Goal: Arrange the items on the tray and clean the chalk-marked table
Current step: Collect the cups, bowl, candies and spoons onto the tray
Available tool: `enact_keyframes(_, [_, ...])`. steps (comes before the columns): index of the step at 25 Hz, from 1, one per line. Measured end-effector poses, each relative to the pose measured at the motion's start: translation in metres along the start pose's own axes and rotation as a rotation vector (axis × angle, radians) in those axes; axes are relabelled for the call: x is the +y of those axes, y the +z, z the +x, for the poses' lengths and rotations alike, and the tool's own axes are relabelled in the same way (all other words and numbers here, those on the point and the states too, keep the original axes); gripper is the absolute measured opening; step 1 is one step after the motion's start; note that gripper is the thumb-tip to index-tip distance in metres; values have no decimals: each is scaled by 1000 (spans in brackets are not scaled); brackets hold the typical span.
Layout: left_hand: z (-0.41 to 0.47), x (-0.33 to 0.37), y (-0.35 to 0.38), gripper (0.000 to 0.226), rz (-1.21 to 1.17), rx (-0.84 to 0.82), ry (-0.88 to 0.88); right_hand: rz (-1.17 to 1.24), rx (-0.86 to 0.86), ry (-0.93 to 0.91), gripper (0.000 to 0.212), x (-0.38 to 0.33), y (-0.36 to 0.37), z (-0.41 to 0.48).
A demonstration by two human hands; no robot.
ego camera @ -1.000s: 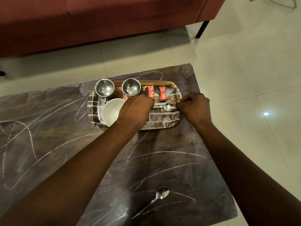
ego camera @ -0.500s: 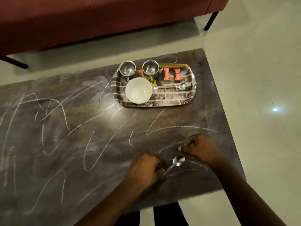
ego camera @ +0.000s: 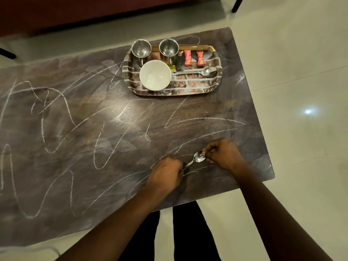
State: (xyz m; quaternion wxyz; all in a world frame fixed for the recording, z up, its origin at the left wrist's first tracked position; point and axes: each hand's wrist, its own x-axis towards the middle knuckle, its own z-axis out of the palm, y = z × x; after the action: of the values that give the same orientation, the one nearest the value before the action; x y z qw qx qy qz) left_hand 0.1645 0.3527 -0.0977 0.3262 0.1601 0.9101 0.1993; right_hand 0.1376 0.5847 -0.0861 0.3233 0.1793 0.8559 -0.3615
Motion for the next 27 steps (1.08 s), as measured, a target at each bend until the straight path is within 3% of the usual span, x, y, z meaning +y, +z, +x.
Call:
enact_keyframes(5, [21, -6, -38, 18, 75, 66, 54, 222, 17, 16, 10, -12, -22, 10])
enact_keyframes(13, [107, 14, -149, 19, 179, 248, 71, 433, 204, -42, 8, -62, -91, 65])
enact_keyframes(19, [177, 39, -192, 16, 325, 337, 49, 236, 407, -81, 14, -79, -138, 119])
enact_keyframes(24, [215, 40, -195, 19, 376, 294, 40, 180, 377, -69, 7, -80, -149, 148])
enact_keyframes(27, [226, 34, -194, 20, 389, 270, 31, 134, 335, -70, 27, -79, -146, 159])
